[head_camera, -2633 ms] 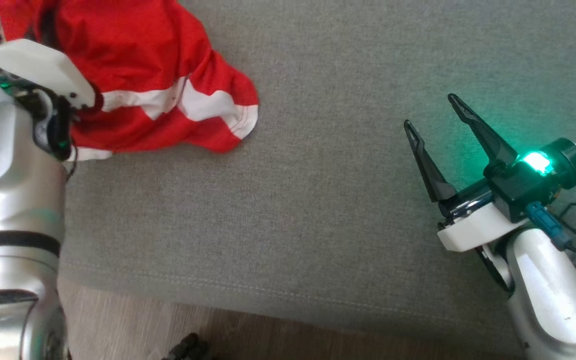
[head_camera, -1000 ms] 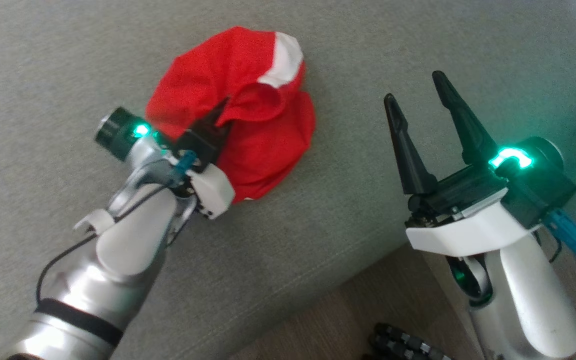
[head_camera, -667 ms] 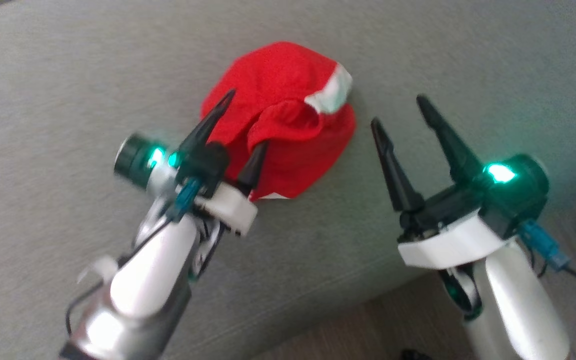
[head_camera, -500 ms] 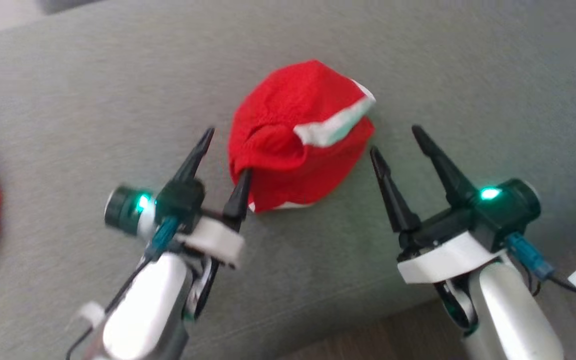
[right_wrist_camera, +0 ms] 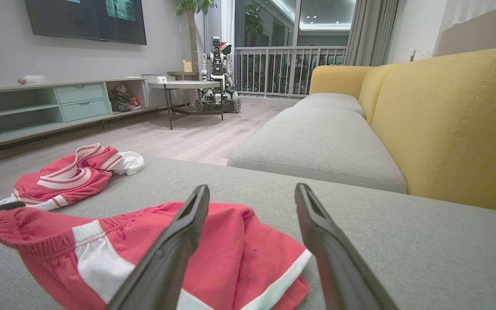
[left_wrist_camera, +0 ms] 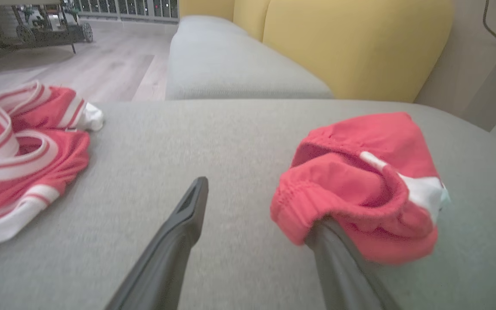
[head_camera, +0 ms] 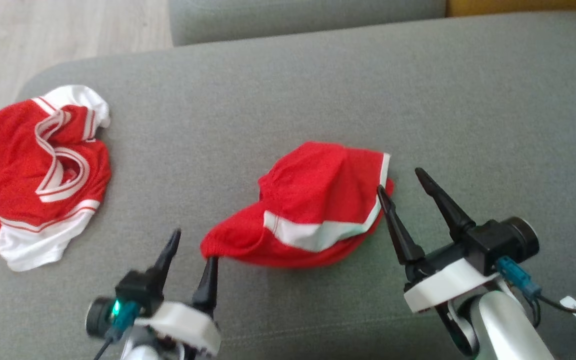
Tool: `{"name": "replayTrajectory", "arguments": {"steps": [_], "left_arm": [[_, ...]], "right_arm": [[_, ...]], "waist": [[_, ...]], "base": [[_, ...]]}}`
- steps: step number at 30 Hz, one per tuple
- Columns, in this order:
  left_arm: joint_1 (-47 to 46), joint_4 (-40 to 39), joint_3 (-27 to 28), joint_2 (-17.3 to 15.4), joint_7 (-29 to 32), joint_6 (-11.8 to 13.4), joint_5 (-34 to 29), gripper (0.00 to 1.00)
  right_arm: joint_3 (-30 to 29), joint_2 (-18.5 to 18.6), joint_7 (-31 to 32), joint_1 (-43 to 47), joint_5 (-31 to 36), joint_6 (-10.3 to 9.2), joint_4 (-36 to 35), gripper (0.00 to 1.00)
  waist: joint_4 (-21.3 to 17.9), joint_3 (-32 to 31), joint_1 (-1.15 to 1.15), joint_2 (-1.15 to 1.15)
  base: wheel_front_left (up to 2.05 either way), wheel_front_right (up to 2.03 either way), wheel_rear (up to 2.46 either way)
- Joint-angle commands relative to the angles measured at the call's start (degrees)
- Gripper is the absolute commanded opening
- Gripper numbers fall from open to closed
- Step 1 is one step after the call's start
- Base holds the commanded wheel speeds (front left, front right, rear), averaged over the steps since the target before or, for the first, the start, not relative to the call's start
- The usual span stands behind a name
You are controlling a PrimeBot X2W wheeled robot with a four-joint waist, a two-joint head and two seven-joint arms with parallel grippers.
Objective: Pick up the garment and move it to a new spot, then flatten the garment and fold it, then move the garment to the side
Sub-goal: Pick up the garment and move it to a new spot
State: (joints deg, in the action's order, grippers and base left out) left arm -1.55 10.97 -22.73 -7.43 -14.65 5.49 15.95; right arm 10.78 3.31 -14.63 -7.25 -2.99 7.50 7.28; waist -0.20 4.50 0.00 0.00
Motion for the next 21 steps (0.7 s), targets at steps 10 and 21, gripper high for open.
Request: {"name": "replayTrajectory", "arguments": {"steps": [10, 21], "left_arm": [[7.3, -0.8, -0.8, -5.8, 9.3, -6.7, 4.8, 1.00], [12.1, -18.5, 4.5, -9.6, 3.2, -6.1, 8.7, 1.00]], "right_arm": [[-0.3, -0.4, -0.4, 1.0, 0.5, -0.01, -1.8, 1.00], [-2.9, -0.4, -0.4, 2.6, 1.1, -0.01, -2.9, 1.00]], "waist": [[0.6, -2.7, 0.00, 0.00], [1.5, -3.2, 0.00, 0.00]], "base": [[0.00, 0.00, 0.00], [0.00, 0.00, 0.00]]}}
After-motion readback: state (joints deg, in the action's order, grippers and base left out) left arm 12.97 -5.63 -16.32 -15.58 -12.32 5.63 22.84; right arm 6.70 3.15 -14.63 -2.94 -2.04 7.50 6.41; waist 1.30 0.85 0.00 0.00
